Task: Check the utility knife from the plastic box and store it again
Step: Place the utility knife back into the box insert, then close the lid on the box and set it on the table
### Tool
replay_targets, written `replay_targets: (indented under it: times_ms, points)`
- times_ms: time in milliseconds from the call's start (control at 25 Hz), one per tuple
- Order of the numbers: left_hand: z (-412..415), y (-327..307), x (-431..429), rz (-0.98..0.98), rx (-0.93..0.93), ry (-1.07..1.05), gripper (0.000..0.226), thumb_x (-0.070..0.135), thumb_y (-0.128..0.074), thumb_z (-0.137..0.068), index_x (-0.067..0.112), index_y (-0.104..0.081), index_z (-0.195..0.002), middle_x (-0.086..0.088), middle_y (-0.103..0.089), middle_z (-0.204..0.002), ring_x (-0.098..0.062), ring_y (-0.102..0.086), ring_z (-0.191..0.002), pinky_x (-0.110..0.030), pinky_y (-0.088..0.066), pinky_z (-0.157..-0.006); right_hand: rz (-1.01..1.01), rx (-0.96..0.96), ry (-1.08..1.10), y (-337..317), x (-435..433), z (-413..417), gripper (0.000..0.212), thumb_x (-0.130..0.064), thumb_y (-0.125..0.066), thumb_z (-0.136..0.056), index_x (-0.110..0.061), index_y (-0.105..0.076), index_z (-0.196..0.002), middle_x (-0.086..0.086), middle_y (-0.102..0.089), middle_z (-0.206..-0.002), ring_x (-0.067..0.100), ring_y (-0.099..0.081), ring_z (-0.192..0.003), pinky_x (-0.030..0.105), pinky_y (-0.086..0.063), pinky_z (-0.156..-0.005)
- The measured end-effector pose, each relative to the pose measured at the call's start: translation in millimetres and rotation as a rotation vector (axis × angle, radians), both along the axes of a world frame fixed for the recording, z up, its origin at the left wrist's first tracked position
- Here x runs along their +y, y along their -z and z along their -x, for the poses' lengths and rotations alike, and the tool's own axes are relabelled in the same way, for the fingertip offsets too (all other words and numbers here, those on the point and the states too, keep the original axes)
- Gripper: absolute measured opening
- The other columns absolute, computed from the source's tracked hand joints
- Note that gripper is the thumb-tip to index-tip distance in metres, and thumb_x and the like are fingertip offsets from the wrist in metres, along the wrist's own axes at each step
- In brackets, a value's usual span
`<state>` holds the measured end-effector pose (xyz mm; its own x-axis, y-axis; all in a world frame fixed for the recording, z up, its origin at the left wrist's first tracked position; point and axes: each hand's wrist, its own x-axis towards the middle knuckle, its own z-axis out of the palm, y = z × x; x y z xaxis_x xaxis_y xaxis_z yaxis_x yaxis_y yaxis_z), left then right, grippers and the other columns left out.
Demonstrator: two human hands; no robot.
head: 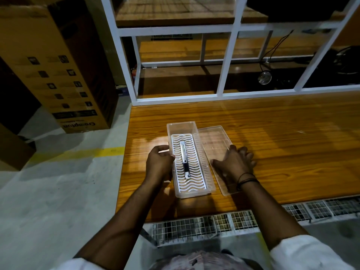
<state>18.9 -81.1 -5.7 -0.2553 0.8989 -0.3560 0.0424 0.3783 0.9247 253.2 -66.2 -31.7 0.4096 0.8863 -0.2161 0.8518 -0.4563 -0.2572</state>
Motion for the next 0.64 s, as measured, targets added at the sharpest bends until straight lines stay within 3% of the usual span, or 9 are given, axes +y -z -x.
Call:
replay_targets:
  times_ms: [280,400,520,640]
  points:
    - [0,0,0,0.002,-0.013,-0.006,0.037,0.008,-0.068,-0.094,0.018,-0.063,-0.129,-0.005,-0.075,-0.115,-0.019,-0.073,-0.086,-0.04,-0.063,-0.07,0.013,0.02,0.021,-6,10,0,0.108,-0.065,-0.084,-0.061,-0.019,-0.038,-0.146,0.022,-0.033,-0.152,0.045,-0.034,-0.139,0.057,-0.038,-0.11]
    - [1,-1,-1,0.008,-0.028,-0.005,0.038,0.009,-0.069,-0.094,0.018,-0.063,-0.13,-0.006,-0.075,-0.116,-0.02,-0.074,-0.085,-0.043,-0.063,-0.073,-0.05,0.048,0.01,-8,9,3,0.105,-0.051,-0.089,-0.061,-0.019,-0.035,-0.145,0.022,-0.03,-0.151,0.047,-0.043,-0.132,0.055,-0.047,-0.103]
    - [1,-1,-1,0.018,-0.045,-0.003,0.04,0.009,-0.071,-0.092,0.018,-0.064,-0.13,-0.009,-0.076,-0.119,-0.023,-0.075,-0.087,-0.043,-0.063,-0.073,-0.097,0.124,0.02,-23,12,2,0.084,-0.027,-0.084,-0.072,-0.014,-0.038,-0.141,0.021,-0.035,-0.143,0.046,-0.058,-0.114,0.051,-0.056,-0.09]
    - [1,-1,0,0.026,-0.063,-0.005,0.039,0.007,-0.071,-0.092,0.017,-0.064,-0.129,-0.009,-0.076,-0.117,-0.024,-0.075,-0.087,-0.044,-0.064,-0.073,-0.145,0.198,-0.005,-47,18,-1,0.047,-0.012,-0.072,-0.083,-0.007,-0.055,-0.128,0.021,-0.056,-0.132,0.042,-0.063,-0.108,0.043,-0.055,-0.081]
